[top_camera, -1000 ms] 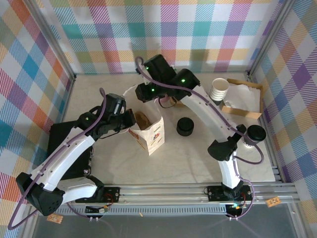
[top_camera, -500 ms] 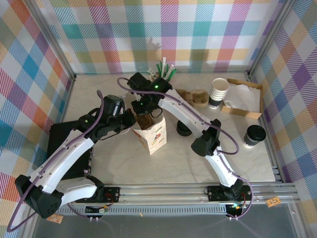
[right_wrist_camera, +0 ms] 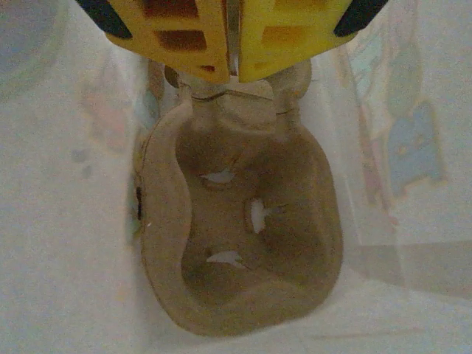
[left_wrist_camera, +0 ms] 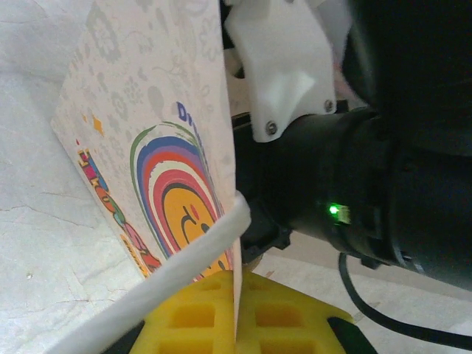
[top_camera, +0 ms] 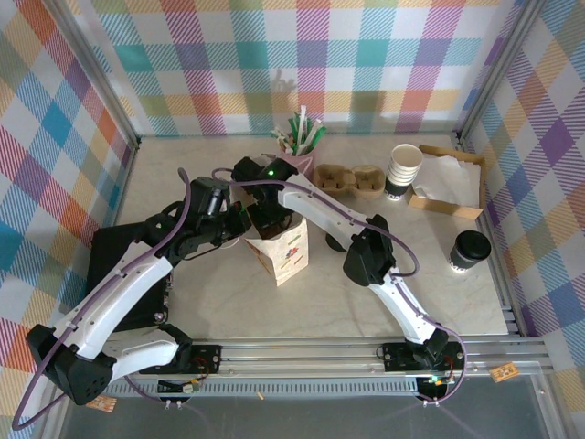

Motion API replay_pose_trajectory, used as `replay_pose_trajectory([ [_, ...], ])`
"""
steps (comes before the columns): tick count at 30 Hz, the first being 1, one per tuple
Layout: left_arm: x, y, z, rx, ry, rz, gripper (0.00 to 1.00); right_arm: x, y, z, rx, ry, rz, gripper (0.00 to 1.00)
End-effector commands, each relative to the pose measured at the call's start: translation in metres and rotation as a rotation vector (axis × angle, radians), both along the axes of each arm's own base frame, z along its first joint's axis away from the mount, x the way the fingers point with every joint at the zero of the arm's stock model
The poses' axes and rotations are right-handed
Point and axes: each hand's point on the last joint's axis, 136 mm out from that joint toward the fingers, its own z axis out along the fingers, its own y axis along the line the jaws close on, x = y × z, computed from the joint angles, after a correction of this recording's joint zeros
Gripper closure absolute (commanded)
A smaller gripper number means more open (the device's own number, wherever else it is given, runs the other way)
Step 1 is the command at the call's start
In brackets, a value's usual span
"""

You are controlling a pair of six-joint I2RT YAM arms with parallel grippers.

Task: Pack the takeout coffee

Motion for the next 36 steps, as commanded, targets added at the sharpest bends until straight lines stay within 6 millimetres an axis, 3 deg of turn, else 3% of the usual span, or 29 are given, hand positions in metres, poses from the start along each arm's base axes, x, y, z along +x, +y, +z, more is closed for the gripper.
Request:
replay_pose_trajectory([
  [1,-0.006,0.001,0.000,-0.007,-0.001,-0.002,1.00,0.003,-0.004,-0.013,-0.045,-0.010,0.009,0.88],
  [11,-0.005,0.000,-0.002,-0.008,0.011,0.001,1.00,0.009,-0.016,-0.030,-0.121,-0.032,-0.008,0.88],
  [20,-0.002,-0.003,0.000,-0.007,0.013,-0.006,1.00,-0.004,-0.016,-0.058,-0.127,0.053,-0.007,0.88],
  [36,-0.001,-0.004,0.004,-0.005,0.006,-0.008,1.00,-0.017,-0.016,-0.082,-0.075,0.180,-0.054,0.88],
])
